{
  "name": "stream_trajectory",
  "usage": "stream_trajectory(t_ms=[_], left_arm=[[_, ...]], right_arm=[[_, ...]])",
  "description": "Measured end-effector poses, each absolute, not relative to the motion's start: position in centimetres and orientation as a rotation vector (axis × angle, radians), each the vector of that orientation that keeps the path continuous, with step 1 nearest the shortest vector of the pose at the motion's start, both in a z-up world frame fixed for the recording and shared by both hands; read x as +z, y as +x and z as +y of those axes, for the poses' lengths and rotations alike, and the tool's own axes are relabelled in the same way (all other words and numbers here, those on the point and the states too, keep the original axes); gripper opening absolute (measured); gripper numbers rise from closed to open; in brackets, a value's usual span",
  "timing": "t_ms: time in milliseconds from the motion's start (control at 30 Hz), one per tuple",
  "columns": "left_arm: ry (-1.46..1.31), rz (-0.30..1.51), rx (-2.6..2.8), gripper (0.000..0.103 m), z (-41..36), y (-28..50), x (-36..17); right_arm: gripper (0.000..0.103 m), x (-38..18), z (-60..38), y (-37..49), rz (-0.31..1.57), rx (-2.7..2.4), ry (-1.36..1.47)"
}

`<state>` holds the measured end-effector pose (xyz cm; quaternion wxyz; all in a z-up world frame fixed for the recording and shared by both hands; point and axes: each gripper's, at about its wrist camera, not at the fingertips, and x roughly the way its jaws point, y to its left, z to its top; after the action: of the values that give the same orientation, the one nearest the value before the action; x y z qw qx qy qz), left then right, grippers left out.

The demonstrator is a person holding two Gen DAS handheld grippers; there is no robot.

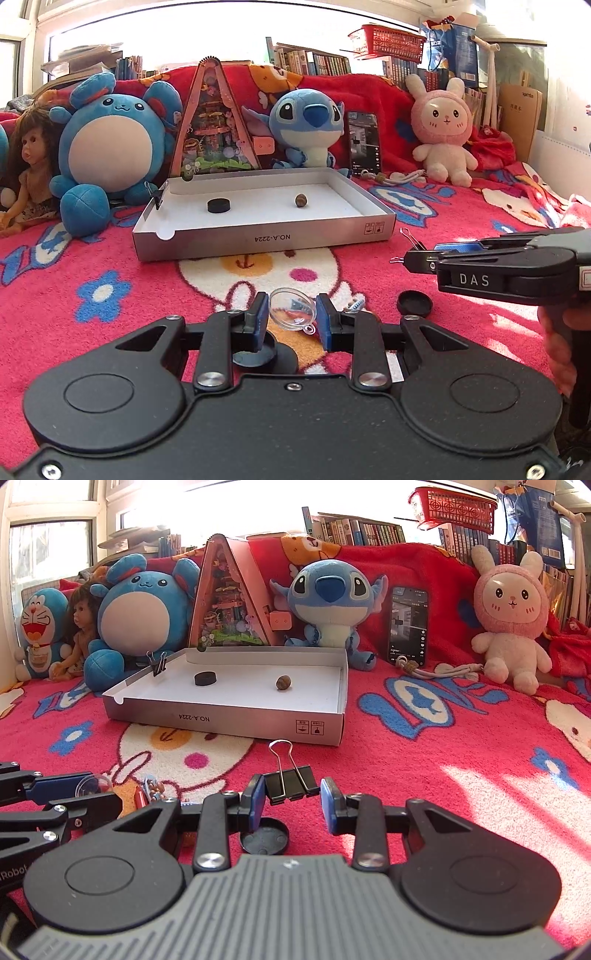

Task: Organize rigid objects
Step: 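Grasp the clear dome with the left tool while the right tool carries the clip to the box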

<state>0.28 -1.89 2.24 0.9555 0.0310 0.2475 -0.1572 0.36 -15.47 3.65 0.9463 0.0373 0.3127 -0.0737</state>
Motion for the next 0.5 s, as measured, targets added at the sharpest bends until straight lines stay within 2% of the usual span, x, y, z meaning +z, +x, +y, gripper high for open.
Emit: stream_trajectory(t_ms=[500], left_arm=[[-0.008,0.419,-0.295,0.026,-0.4,7.4,6.4]], right_arm=[[0.038,6.5,-16.2,4.8,0.555,-0.147,0.118]])
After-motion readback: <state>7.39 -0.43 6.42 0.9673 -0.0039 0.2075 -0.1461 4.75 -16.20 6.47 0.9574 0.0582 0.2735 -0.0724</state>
